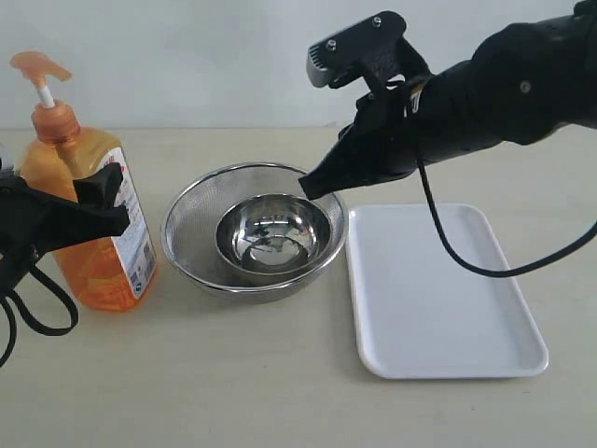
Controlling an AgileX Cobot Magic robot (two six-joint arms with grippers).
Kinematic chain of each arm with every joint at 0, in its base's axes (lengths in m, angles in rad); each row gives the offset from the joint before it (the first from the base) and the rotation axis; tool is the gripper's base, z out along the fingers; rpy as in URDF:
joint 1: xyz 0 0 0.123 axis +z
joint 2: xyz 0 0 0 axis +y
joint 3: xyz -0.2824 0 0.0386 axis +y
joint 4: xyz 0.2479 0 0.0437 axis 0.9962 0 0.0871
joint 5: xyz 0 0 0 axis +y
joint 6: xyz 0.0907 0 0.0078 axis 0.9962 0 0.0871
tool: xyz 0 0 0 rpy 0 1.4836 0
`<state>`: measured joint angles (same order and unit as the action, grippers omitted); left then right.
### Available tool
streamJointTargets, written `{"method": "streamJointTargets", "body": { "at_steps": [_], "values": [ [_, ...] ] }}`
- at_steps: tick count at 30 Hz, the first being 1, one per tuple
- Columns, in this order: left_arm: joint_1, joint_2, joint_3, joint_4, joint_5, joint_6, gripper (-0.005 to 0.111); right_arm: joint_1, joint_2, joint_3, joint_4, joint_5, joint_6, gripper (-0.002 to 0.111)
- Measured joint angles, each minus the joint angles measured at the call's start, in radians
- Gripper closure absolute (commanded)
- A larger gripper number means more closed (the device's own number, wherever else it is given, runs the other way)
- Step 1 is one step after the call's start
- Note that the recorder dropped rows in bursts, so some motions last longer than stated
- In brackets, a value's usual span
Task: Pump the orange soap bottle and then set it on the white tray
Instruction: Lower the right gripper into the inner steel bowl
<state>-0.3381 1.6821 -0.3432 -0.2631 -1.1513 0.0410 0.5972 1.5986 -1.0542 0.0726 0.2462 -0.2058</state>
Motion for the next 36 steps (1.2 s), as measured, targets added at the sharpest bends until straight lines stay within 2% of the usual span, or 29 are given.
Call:
{"method": "streamJointTargets", "body": {
  "at_steps": [5,11,16,27,36],
  "values": [
    [0.000,0.000,0.000,0.000,0.000,0.000,0.102,-0.002,0.032,-0.062,0.012,0.004,0.041,0.109],
    [0.000,0.000,0.000,0.000,0.000,0.000,0.102,-0.004,0.159,-0.230,0.026,0.166,0.046,0.109],
    [0.000,0.000,-0.005,0.000,0.002,0.000,0.102,-0.006,0.242,-0.319,0.149,0.267,-0.061,0.109],
    [0.003,0.000,-0.017,0.000,0.002,0.000,0.102,-0.007,0.320,-0.349,0.491,0.312,-0.345,0.109],
    [0.006,0.000,-0.017,0.000,0.002,0.000,0.102,0.000,0.379,-0.349,0.545,0.318,-0.391,0.109]
  ]
}}
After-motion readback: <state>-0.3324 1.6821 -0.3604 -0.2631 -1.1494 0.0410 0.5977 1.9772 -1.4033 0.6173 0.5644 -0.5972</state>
